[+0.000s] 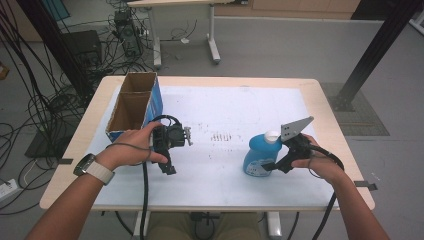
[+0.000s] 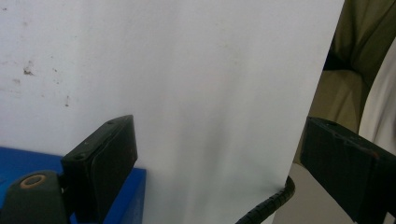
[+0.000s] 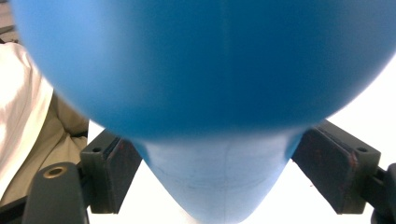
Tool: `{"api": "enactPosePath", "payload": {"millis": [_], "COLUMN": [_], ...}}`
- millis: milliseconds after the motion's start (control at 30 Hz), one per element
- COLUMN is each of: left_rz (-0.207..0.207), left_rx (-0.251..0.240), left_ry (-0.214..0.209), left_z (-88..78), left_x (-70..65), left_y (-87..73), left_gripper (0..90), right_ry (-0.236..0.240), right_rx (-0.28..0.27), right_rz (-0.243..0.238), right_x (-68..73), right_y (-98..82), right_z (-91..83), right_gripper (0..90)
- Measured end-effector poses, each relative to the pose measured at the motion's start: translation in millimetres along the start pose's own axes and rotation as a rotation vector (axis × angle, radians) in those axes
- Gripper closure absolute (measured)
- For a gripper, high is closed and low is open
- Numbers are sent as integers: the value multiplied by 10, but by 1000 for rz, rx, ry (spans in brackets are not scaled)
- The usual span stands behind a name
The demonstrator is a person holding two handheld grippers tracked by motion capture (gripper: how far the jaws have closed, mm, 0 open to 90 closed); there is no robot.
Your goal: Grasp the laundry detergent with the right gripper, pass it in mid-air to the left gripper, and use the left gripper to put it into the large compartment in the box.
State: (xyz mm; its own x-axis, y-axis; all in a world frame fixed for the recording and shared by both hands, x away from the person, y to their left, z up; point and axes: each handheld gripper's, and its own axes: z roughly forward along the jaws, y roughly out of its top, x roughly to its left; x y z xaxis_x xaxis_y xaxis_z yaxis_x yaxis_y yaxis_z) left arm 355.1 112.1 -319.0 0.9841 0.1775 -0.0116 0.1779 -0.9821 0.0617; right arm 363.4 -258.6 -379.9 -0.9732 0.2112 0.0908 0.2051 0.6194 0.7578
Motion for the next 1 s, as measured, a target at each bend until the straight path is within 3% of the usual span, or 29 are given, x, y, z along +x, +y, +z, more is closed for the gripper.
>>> {"api": "enactPosePath", "payload": {"millis": [1000], "left_rz": [-3], "left_rx": [1], "left_ry": [-6], "left_z": [14], "left_x": [4], "left_y": [-5], "left_gripper": [115], "right_ry": [5], "right_rx": [-39], "right_rz": [9], "right_x": [6], "right_y": [-42], "right_z": [46], "right_gripper": [218]}}
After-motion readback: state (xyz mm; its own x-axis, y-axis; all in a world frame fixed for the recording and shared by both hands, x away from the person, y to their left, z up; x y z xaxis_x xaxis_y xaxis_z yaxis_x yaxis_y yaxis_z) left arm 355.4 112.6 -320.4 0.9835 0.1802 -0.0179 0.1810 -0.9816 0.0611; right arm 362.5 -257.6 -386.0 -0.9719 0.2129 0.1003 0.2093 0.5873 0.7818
